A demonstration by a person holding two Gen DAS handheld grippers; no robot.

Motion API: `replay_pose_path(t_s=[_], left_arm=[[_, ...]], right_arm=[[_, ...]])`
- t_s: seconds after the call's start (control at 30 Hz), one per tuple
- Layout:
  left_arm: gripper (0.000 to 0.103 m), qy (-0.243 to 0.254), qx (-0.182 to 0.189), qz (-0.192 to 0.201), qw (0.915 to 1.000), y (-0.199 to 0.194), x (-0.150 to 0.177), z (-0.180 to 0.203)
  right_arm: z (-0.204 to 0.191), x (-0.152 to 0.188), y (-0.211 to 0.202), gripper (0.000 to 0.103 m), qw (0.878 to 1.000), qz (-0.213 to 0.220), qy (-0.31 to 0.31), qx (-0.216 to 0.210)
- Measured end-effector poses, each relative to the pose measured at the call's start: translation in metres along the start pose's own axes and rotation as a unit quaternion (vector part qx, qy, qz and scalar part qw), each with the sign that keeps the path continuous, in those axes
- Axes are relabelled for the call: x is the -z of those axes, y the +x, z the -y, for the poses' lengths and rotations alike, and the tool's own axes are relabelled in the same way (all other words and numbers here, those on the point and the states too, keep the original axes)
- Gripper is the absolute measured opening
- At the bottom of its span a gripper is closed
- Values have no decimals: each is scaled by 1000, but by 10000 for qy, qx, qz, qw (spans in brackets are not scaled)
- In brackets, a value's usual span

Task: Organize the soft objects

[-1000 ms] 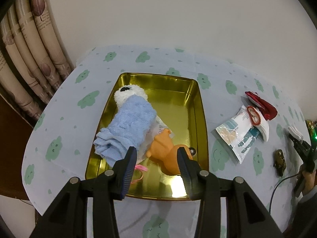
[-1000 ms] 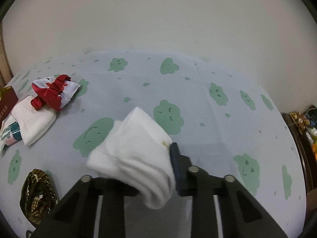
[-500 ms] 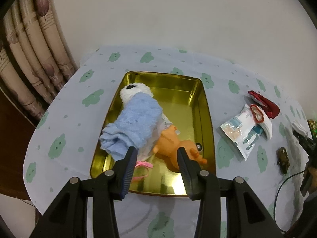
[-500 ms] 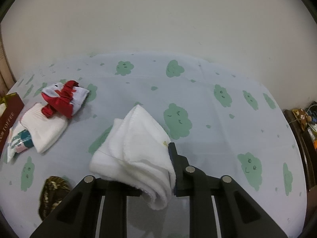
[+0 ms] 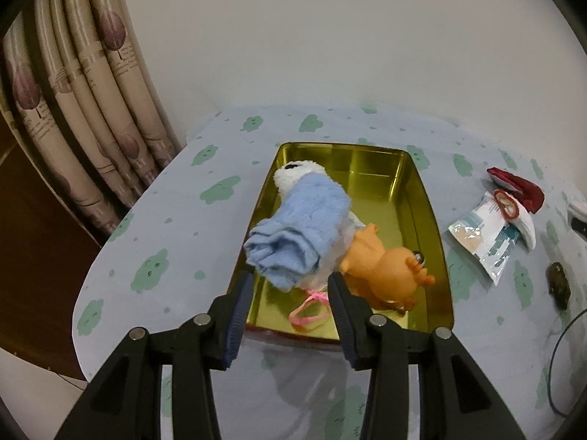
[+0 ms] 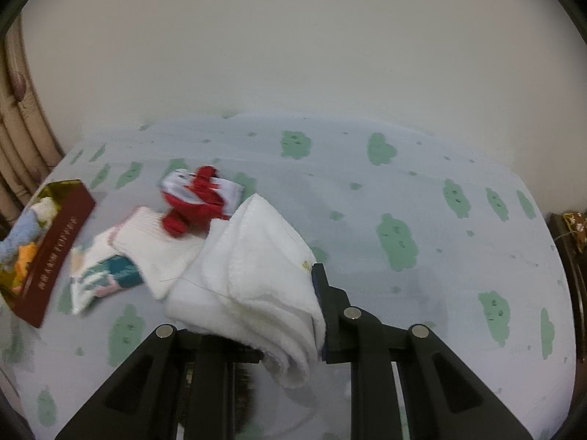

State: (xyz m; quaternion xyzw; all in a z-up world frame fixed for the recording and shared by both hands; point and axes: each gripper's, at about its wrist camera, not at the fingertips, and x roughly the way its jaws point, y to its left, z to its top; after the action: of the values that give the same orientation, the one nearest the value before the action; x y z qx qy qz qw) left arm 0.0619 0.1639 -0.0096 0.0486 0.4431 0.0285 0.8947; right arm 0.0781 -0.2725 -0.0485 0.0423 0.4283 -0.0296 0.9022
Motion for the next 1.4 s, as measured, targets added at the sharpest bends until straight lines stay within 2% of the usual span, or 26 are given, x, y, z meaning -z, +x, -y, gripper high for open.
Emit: replay_pose_path(t_s=[0.33, 0.63, 0.9, 1.23, 1.4], left_arm=[[43, -242, -147, 153, 9995, -3, 17, -25], [43, -774, 29, 120, 9969, 2, 23, -54], [43, -1053, -139, 464, 9933, -6, 21, -73], [44, -1422, -159, 693, 9873, -15, 22, -89], [45, -1687, -220, 618, 9835, -13, 24, -100]], right_arm=[[-66, -13, -11, 18, 9985, -43, -383, -394], [-135, -15, -11, 18, 9936, -86, -847, -741], [-193, -16, -15, 18, 9866, -113, -1230, -1065], [-236, -20, -25, 18, 9779, -54, -1521, -1436], [-245, -25, -32, 18, 9749, -49, -1514, -1631]])
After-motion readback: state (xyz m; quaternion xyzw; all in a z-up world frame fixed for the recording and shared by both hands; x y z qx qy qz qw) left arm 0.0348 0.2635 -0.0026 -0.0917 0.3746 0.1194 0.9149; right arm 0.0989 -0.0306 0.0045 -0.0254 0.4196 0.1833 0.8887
